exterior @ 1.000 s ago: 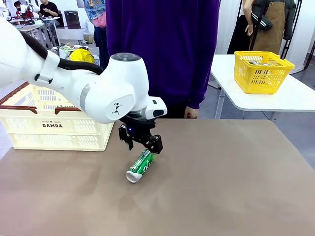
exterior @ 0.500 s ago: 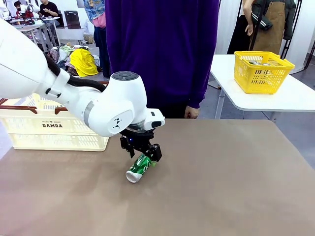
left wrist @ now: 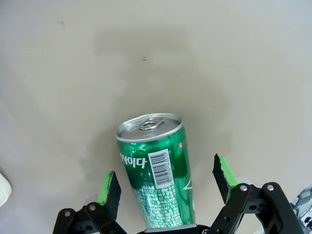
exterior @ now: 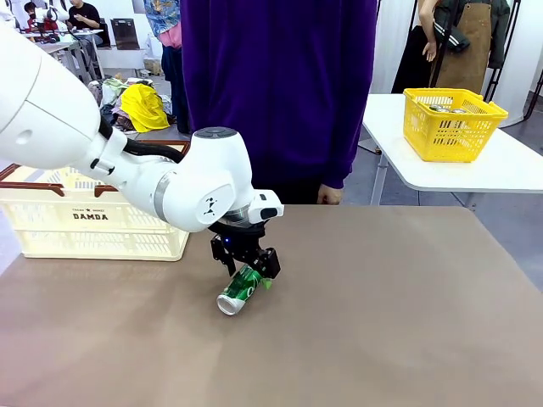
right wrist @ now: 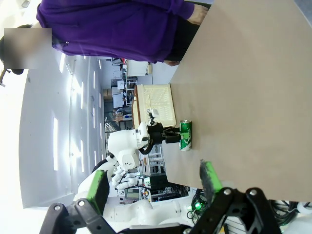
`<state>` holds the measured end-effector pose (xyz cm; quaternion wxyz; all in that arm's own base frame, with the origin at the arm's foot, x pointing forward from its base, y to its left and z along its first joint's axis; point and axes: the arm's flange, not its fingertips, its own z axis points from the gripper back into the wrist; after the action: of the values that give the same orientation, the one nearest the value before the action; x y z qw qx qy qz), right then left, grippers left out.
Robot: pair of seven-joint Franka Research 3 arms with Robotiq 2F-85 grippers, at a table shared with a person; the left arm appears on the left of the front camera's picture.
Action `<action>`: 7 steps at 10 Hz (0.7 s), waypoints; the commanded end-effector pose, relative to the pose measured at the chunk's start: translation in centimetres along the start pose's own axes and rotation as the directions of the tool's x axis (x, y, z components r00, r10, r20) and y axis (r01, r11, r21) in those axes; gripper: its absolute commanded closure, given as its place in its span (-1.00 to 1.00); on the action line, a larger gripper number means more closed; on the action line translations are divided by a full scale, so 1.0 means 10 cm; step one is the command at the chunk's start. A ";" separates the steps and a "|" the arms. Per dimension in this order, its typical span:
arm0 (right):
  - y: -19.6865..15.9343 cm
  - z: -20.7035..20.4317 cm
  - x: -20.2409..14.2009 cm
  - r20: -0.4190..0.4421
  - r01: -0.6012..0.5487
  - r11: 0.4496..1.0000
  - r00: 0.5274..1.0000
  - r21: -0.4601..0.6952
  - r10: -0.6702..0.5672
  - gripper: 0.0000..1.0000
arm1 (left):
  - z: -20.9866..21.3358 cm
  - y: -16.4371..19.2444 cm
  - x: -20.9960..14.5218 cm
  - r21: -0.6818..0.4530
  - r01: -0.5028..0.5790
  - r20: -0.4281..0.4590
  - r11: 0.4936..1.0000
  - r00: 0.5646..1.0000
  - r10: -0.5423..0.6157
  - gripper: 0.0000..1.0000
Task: Place the drinks into the Shopping basket.
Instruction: Pick up one drink and place it into the Shopping basket.
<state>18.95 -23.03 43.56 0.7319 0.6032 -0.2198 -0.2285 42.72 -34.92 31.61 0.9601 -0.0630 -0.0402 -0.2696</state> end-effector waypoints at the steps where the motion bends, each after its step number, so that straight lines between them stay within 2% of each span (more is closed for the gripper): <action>1: 0.02 0.00 0.01 0.009 -0.007 1.000 1.000 0.025 0.007 -1.00 | 0.02 0.07 0.06 -0.015 -0.026 -0.033 1.000 0.999 0.026 -1.00; 2: 0.02 0.00 0.01 0.009 -0.007 1.000 1.000 0.025 0.007 -1.00 | 0.00 0.06 0.07 0.018 -0.054 -0.043 0.998 0.998 0.055 0.20; 3: 0.02 0.00 0.01 0.009 -0.007 1.000 1.000 0.025 0.007 -1.00 | 0.00 0.05 0.09 0.037 -0.064 -0.051 0.997 0.996 0.066 1.00; 7: 0.02 0.00 0.01 0.009 -0.007 1.000 1.000 0.025 0.007 -1.00 | -0.05 0.04 0.10 0.064 -0.085 -0.075 0.994 0.993 0.090 1.00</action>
<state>18.95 -23.03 43.56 0.7319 0.6032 -0.2198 -0.2285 43.39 -34.68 31.56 0.9719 -0.0339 -0.0116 -0.2327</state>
